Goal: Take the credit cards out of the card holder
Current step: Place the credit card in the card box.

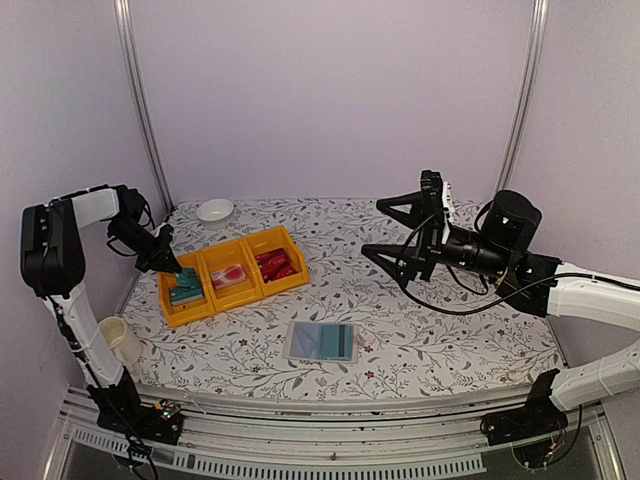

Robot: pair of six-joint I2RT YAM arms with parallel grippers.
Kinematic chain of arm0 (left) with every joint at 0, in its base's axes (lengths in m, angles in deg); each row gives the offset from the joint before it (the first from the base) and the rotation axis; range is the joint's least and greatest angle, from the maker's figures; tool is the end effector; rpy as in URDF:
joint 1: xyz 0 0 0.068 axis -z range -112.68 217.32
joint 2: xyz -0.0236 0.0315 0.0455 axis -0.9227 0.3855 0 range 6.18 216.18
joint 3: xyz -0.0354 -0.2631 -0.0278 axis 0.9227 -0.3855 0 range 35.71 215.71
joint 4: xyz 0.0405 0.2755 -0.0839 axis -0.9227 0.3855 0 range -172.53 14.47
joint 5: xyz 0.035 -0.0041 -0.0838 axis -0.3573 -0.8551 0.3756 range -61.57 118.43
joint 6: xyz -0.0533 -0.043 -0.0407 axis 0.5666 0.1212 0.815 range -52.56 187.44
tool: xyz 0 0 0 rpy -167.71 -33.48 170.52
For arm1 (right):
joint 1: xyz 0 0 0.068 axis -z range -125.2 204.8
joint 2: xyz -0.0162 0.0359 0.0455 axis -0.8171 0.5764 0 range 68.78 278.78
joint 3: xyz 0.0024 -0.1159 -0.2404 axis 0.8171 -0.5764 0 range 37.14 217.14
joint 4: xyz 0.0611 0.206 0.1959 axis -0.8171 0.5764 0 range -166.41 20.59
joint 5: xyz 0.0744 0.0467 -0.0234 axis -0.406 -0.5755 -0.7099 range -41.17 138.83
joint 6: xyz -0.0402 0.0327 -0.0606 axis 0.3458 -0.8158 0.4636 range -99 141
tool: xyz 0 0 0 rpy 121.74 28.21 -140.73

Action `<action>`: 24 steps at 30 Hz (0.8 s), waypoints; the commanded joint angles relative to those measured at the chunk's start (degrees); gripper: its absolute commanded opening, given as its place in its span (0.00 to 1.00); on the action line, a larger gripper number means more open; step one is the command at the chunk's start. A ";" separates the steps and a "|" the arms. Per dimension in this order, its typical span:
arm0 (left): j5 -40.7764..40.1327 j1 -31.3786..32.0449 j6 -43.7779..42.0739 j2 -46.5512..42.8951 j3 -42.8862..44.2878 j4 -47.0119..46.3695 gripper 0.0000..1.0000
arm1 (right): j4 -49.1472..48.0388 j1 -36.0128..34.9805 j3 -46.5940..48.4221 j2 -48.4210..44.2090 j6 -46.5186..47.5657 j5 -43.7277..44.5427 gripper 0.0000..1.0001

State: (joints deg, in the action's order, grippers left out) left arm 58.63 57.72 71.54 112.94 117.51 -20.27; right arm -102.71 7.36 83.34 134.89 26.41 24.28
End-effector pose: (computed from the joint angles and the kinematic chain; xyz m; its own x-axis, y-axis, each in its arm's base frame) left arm 0.3768 0.0289 0.1652 -0.9737 -0.2274 -0.0123 -0.1903 0.8421 -0.5046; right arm 0.2029 0.2633 0.3268 0.1643 0.0523 -0.9850 -0.9380 0.3173 -0.1397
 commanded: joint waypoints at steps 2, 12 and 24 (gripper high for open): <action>-0.93 -1.20 -0.49 1.65 0.73 0.14 0.00 | 0.66 0.41 1.18 -0.01 0.04 0.13 0.99; -4.15 -1.19 0.19 3.03 2.17 0.06 0.28 | 0.81 0.38 0.83 -0.49 -0.05 0.51 0.99; -21.72 1.52 2.95 2.78 10.57 -0.35 0.48 | 0.82 0.42 1.16 0.30 -1.07 -0.18 0.99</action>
State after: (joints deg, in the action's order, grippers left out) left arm 42.52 57.70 73.83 116.68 124.29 -20.33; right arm -102.32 7.36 83.34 134.89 26.22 24.28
